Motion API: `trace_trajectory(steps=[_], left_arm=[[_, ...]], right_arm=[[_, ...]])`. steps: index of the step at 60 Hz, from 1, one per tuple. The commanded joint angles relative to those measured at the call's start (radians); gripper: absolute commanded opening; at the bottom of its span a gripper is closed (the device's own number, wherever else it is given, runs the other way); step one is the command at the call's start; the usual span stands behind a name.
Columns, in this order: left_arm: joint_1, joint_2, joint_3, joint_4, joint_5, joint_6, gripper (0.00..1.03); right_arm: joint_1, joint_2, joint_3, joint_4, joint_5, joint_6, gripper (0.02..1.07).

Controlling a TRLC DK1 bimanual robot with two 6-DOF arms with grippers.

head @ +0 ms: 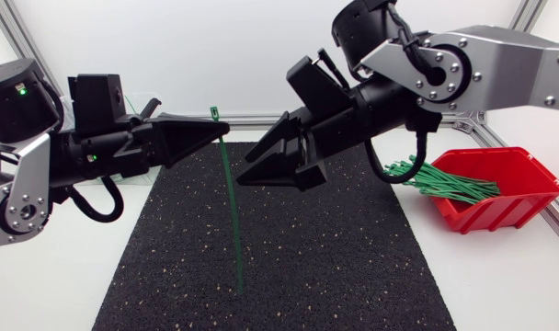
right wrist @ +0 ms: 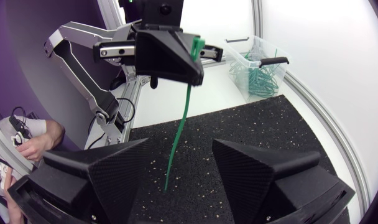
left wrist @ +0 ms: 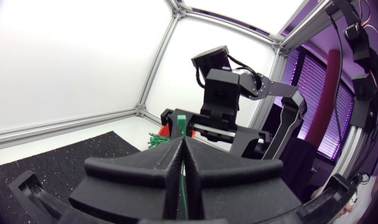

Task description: Take a green cable tie from the red box, thread the tail through the head to close it, then place it in the transparent bin on the left.

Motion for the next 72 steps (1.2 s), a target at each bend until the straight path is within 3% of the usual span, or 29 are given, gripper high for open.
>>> trace_trajectory(steps=[1,10,25,37,61,72], left_arm=[[-0.003,-0.006,-0.035,0.03,0.017,-0.046,0.04],[-0.02,-0.028,-0.05,0.04,0.017,-0.069,0.04],[-0.056,-0.068,-0.058,0.043,0.017,-0.097,0.04],[-0.063,-0.066,-0.067,0.053,0.015,-0.095,0.04],[-0.059,-0.045,-0.061,0.076,0.014,-0.097,0.04],[-0.05,-0.02,-0.047,0.079,0.007,-0.106,0.04]], right_arm=[[0.012,0.015,0.046,0.011,-0.007,-0.004,0.76],[0.018,0.03,0.055,0.014,-0.01,0.001,0.75],[0.022,0.032,0.023,0.029,-0.024,0.002,0.61],[0.038,0.032,0.028,0.029,-0.035,0.019,0.6],[0.033,0.024,0.025,0.029,-0.079,0.041,0.21],[0.027,0.007,0.006,0.032,-0.099,0.042,0.1]])
